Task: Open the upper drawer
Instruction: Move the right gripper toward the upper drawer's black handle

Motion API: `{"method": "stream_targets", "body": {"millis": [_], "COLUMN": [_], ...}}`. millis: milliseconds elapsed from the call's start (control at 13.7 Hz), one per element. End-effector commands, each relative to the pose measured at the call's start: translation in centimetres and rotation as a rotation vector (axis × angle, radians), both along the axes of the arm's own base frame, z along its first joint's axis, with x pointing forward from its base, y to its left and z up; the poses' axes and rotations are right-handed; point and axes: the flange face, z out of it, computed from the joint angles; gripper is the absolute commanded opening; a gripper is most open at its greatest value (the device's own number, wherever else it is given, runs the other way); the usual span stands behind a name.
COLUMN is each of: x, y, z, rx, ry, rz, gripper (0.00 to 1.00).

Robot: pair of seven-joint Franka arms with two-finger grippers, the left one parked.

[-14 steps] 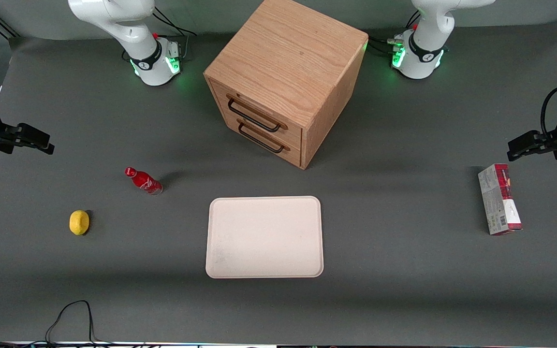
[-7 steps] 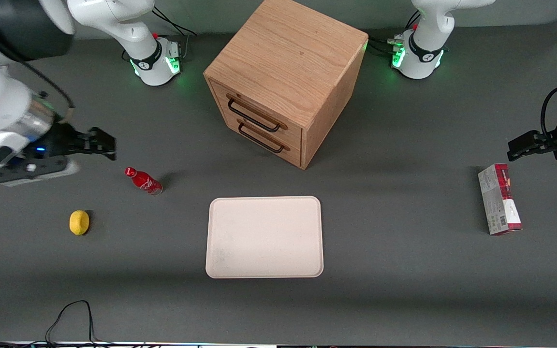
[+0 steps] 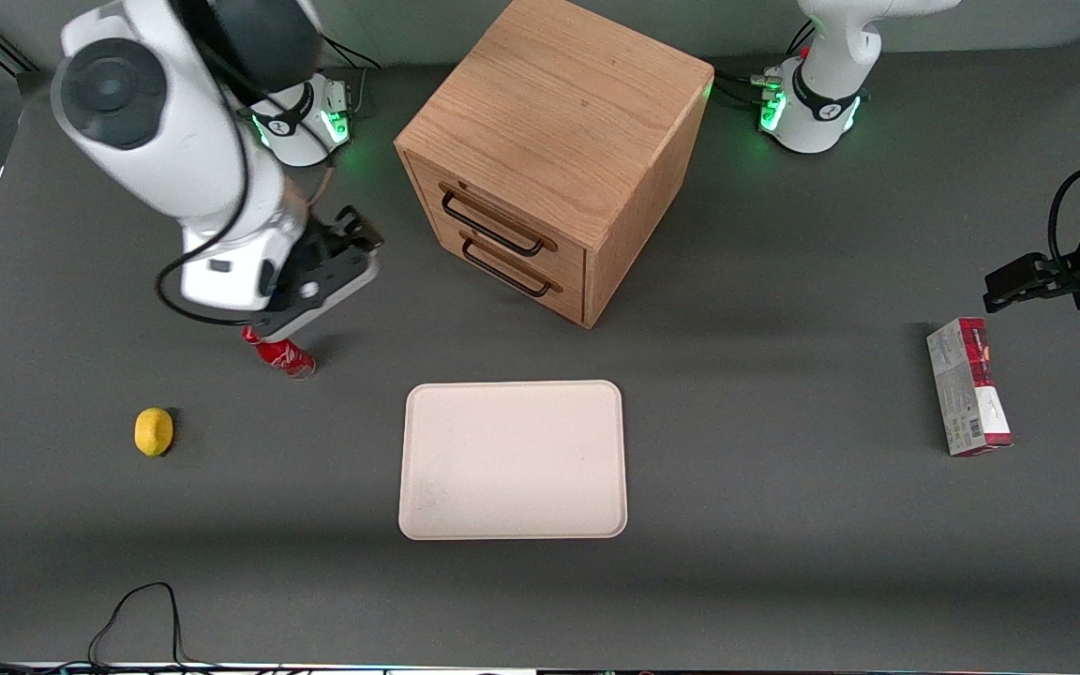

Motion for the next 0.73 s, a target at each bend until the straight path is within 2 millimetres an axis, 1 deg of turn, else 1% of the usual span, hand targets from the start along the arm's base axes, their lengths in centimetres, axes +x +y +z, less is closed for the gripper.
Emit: {"method": "stream_targets", "body": {"millis": [0, 146, 219, 365, 511, 657], "x": [-1.1, -3.5, -4.1, -4.7, -5.6, -5.7], "y": [4.6, 8.2, 9.0, 9.4, 10.2, 10.0], "z": [-1.1, -1.3, -1.8, -2.0, -2.7, -3.6], "rx": [0.020, 0.015, 0.002, 0.006, 0.005, 0.020], "ry": [-0.001, -0.018, -0.019, -0.024, -0.019, -0.003], "rz": [0.105, 0.246, 0.269, 0.296, 0.335, 0.343], "gripper": [1.00, 1.00, 1.00, 1.00, 1.00, 1.00]}}
